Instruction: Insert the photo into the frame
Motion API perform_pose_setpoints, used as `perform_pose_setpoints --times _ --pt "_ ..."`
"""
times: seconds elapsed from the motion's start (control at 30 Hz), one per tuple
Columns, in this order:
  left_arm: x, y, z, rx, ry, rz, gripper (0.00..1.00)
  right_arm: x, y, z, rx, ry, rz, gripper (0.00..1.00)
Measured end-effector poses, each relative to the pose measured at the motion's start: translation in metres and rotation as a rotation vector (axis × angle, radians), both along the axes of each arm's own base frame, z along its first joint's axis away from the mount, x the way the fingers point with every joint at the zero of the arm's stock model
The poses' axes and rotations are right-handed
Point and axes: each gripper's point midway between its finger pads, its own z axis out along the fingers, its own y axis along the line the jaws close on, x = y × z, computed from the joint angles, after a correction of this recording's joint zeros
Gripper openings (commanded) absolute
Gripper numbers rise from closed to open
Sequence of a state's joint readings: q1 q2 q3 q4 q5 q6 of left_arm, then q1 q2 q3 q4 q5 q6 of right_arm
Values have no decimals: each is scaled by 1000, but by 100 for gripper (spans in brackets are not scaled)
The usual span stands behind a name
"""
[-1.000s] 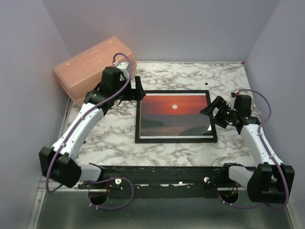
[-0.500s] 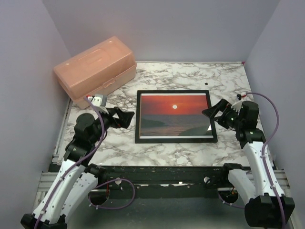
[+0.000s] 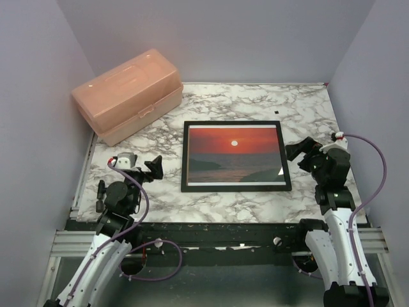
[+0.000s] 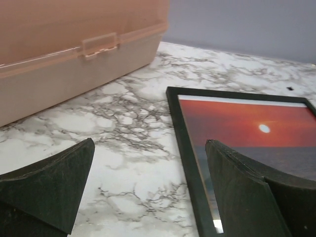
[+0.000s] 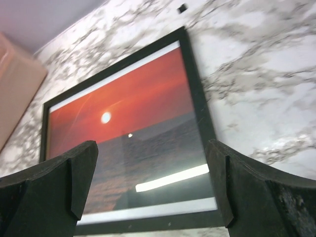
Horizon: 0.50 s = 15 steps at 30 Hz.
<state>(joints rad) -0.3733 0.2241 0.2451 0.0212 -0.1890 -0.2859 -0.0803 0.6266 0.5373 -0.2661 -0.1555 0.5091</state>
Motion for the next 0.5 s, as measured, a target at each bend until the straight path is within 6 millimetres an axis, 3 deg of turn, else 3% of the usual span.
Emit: perform_pose_setpoints --times 0.13,0.23,0.37,0.5 --pt "13 9 -34 67 7 60 98 8 -26 -13 -95 -35 -114 100" --pt "21 13 -57 142 57 89 98 9 -39 -38 -147 -51 -162 99" --pt "32 19 -58 200 30 129 98 4 -45 -70 -191 -100 -185 99" --pt "43 27 -59 225 -2 174 98 2 -47 -83 -222 -192 -192 100"
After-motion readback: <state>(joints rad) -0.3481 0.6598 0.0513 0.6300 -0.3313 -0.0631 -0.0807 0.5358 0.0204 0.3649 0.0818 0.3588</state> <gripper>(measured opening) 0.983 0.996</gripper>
